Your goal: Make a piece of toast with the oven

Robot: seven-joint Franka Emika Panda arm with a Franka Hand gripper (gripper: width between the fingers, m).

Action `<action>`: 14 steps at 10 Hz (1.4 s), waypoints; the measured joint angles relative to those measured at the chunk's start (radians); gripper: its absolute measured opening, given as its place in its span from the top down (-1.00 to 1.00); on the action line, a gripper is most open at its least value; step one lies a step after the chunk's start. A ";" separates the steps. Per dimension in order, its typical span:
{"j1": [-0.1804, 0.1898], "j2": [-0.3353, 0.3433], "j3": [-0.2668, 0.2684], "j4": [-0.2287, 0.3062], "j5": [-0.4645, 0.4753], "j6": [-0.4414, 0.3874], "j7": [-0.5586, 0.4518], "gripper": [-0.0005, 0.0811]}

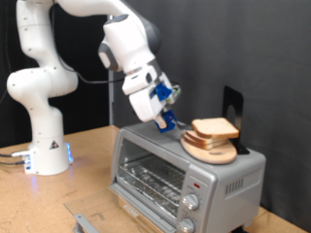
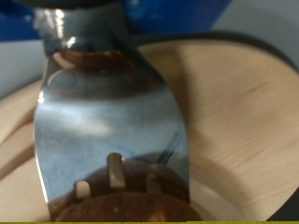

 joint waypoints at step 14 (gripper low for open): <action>0.000 0.037 -0.016 0.071 0.181 -0.039 -0.230 0.09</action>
